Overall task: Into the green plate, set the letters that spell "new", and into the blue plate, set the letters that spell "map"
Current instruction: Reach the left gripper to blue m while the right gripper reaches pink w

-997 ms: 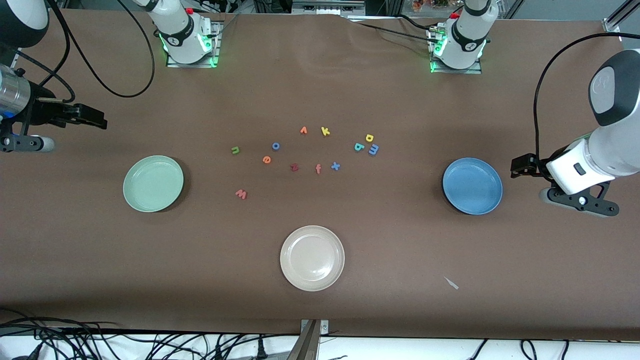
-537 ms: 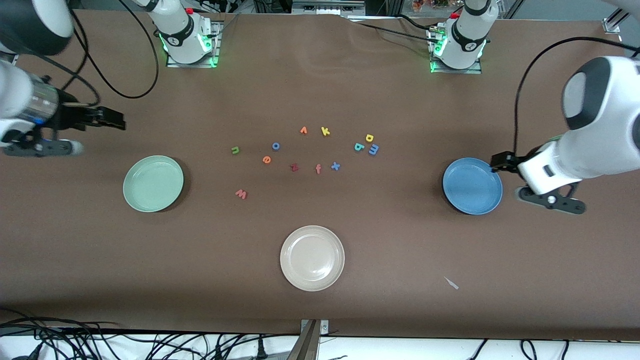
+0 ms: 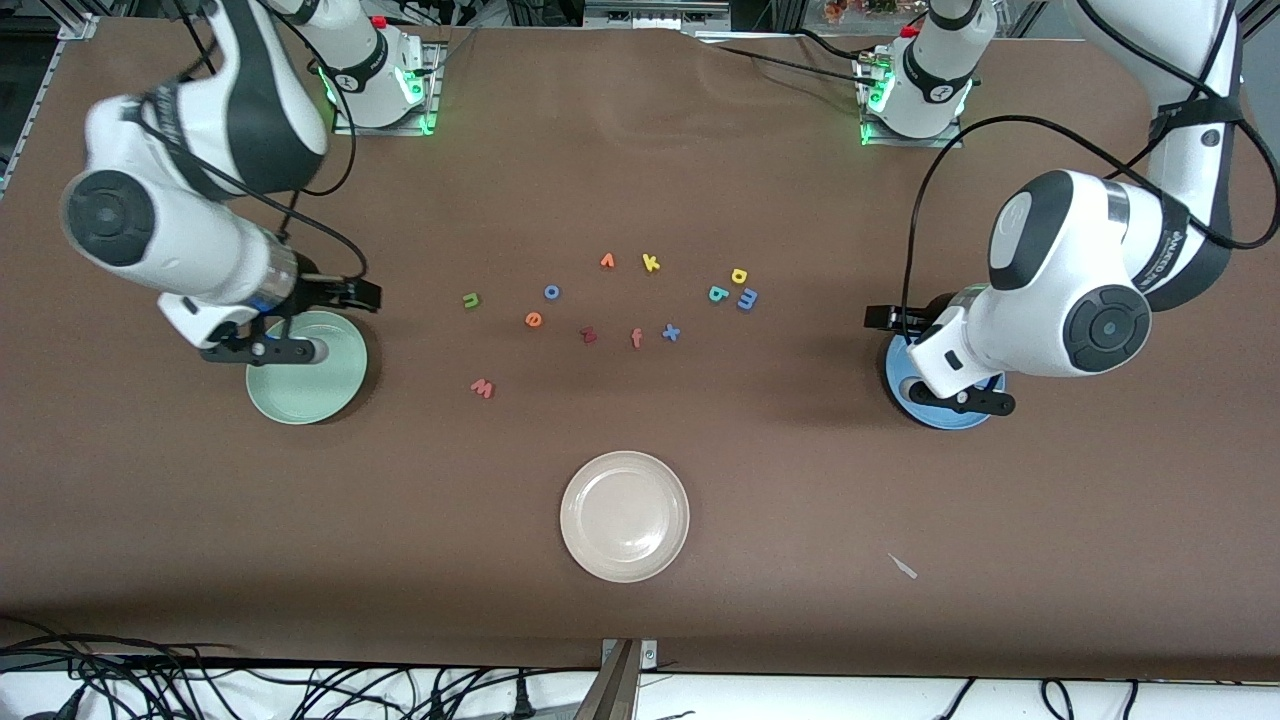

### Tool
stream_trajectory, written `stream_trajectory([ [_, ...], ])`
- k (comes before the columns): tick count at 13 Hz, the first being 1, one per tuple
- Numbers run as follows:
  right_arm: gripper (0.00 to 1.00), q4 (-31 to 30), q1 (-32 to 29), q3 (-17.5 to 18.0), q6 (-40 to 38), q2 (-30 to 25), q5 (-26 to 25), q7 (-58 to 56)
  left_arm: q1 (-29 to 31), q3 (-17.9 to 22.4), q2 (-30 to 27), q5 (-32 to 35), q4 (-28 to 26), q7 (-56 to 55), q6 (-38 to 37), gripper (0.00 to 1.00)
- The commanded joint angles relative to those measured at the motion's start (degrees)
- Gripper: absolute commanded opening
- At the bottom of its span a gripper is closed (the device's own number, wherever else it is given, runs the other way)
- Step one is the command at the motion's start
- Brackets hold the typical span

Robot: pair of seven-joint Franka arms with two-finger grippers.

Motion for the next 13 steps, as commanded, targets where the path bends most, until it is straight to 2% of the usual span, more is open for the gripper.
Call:
stream_trajectory([
  [1, 1.0, -6.85, 1.27, 2.04, 10.89, 0.37, 0.64, 7.59, -2.1, -0.38, 1.31, -1.92, -1.61, -6.21, 0.33, 0.98],
  [3, 1.0, -6.77, 2.77, 1.95, 15.64, 3.8, 0.55, 12.5, -4.3, -0.46, 2.45, -2.09, -3.27, -10.6, 1.64, 0.97],
  [6, 1.0, -6.59, 5.15, 1.95, 22.76, 9.16, -0.15, 21.83, -7.99, -0.55, 2.46, -2.53, -9.24, -16.23, 11.54, 0.97],
  [10, 1.0, -6.16, 5.59, 1.95, 31.11, 15.23, -0.15, 25.44, -12.04, -0.64, 2.54, -6.4, -16.62, -24.66, 26.05, 0.97],
  [13, 1.0, -5.8, 6.65, 1.95, 34.9, 18.4, -0.15, 26.77, -13.18, -0.9, 2.72, -6.31, -19.18, -35.71, 29.42, 0.97],
])
